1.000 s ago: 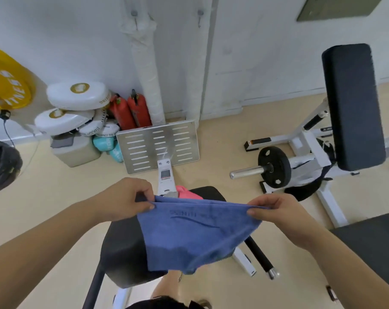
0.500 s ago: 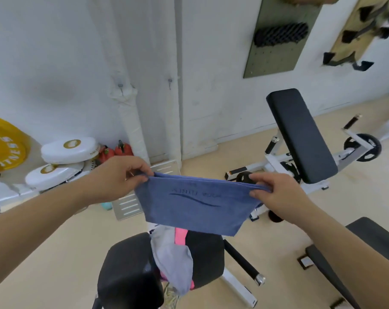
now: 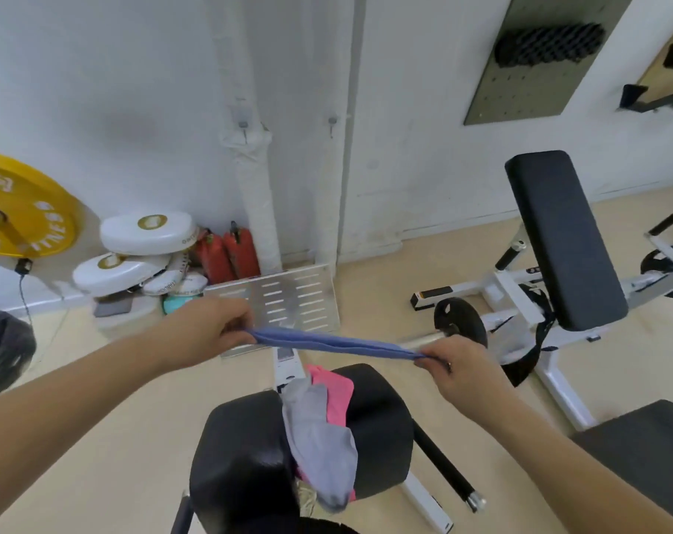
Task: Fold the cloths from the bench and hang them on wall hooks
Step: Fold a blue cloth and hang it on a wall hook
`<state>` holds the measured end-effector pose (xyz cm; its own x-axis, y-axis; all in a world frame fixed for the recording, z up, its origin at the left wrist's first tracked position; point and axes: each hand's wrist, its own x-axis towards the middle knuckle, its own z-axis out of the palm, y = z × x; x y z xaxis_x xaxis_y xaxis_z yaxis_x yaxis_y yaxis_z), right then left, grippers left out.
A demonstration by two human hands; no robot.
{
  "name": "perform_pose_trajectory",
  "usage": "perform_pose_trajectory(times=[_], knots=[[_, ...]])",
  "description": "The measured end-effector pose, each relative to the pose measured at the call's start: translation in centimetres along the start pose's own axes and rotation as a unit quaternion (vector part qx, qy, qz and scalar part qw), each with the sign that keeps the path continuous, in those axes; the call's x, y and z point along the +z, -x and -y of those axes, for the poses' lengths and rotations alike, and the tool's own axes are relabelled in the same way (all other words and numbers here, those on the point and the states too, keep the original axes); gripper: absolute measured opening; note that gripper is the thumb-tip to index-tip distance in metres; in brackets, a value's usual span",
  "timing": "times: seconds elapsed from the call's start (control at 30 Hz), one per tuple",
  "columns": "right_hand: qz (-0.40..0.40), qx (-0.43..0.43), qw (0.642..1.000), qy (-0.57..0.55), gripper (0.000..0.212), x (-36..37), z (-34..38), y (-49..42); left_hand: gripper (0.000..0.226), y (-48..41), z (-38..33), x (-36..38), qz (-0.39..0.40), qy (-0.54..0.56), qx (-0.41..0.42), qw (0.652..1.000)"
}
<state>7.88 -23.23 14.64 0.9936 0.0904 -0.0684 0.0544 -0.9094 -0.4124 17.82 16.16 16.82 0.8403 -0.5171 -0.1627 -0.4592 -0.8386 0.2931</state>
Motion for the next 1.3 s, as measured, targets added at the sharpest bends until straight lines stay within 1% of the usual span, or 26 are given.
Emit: perform_pose_trajectory(times=[0.1, 0.17, 0.2, 0.27, 0.37, 0.47, 0.53, 0.57, 0.63, 0.67, 0.7, 0.77, 0.8, 0.83, 0.9, 1.0, 1.07, 1.13, 1.17, 1.2, 1.23, 1.27, 1.3], knots=[[0.087, 0.041, 0.995, -0.016, 0.013, 5.1, -0.4, 1.4, 0.018, 3.1, 1.6, 5.4, 0.071, -0.008, -0.021, 0.997], [0.165, 0.07, 0.984, -0.015, 0.011, 8.2, -0.6, 2.5, 0.009, 5.5, 2.0, 8.9, 0.119, -0.003, -0.026, 0.993], [0.2, 0.073, 0.977, -0.019, 0.012, 9.4, -0.9, 3.2, 0.006, 6.7, 2.0, 10.5, 0.138, 0.009, -0.026, 0.99], [0.262, 0.059, 0.963, -0.035, 0.013, 11.2, -1.4, 4.9, 0.014, 9.4, 2.0, 13.3, 0.168, 0.034, -0.029, 0.985], [0.317, 0.03, 0.947, -0.045, 0.015, 11.6, -2.0, 7.4, 0.015, 12.9, 1.7, 15.1, 0.184, 0.075, -0.04, 0.979], [0.352, 0.035, 0.934, -0.045, 0.022, 11.1, -2.0, 8.6, 0.014, 14.4, 1.5, 15.2, 0.21, 0.118, -0.047, 0.97], [0.356, 0.052, 0.931, -0.058, 0.017, 11.0, -1.9, 8.3, 0.014, 13.9, 1.5, 14.8, 0.229, 0.143, -0.048, 0.962], [0.347, 0.067, 0.932, -0.085, 0.014, 11.0, -1.8, 7.8, 0.015, 13.2, 1.6, 14.6, 0.229, 0.158, -0.052, 0.959], [0.308, 0.122, 0.928, -0.169, 0.012, 11.3, -1.7, 6.3, 0.018, 11.1, 2.0, 14.6, 0.198, 0.215, -0.087, 0.952], [0.28, 0.155, 0.924, -0.208, 0.012, 11.6, -1.7, 5.3, 0.018, 9.8, 2.2, 14.9, 0.167, 0.261, -0.129, 0.942], [0.249, 0.188, 0.92, -0.237, 0.013, 11.8, -1.7, 4.1, 0.019, 8.5, 2.6, 15.4, 0.126, 0.316, -0.184, 0.922], [0.191, 0.238, 0.91, -0.281, 0.014, 12.7, -1.7, 1.6, 0.02, 5.6, 3.4, 16.8, 0.051, 0.41, -0.292, 0.862], [0.172, 0.255, 0.906, -0.291, 0.015, 13.4, -1.6, 0.4, 0.02, 4.3, 3.8, 17.7, 0.027, 0.429, -0.332, 0.84], [0.162, 0.268, 0.903, -0.295, 0.015, 14.1, -1.6, -0.7, 0.02, 3.2, 4.2, 18.7, 0.016, 0.424, -0.358, 0.832], [0.162, 0.279, 0.903, -0.283, 0.014, 15.5, -1.6, -2.6, 0.019, 1.5, 4.8, 20.7, 0.021, 0.381, -0.384, 0.841], [0.168, 0.273, 0.912, -0.255, 0.011, 17.2, -1.7, -5.1, 0.02, -0.1, 5.9, 23.1, 0.06, 0.313, -0.404, 0.857], [0.175, 0.274, 0.918, -0.228, 0.01, 18.3, -2.3, -6.5, 0.014, -0.9, 6.7, 24.0, 0.109, 0.266, -0.404, 0.868], [0.193, 0.281, 0.92, -0.196, 0.01, 19.4, -3.0, -7.6, 0.003, -1.4, 7.1, 24.6, 0.167, 0.242, -0.393, 0.871], [0.203, 0.285, 0.919, -0.181, 0.008, 20.0, -3.4, -8.0, 0.012, -1.5, 7.2, 24.9, 0.193, 0.241, -0.386, 0.87], [0.218, 0.282, 0.92, -0.164, 0.002, 20.4, -3.7, -8.1, 0.025, -1.6, 7.3, 25.3, 0.215, 0.243, -0.38, 0.866], [0.236, 0.275, 0.922, -0.138, 0.012, 20.9, -4.0, -8.3, 0.041, -1.7, 7.3, 25.6, 0.226, 0.242, -0.372, 0.867], [0.256, 0.264, 0.924, -0.107, 0.031, 21.4, -4.4, -8.4, 0.057, -1.8, 7.4, 25.9, 0.234, 0.238, -0.364, 0.87], [0.274, 0.263, 0.921, -0.085, 0.042, 21.6, -4.6, -8.4, 0.068, -2.0, 7.5, 26.2, 0.244, 0.237, -0.356, 0.87]])
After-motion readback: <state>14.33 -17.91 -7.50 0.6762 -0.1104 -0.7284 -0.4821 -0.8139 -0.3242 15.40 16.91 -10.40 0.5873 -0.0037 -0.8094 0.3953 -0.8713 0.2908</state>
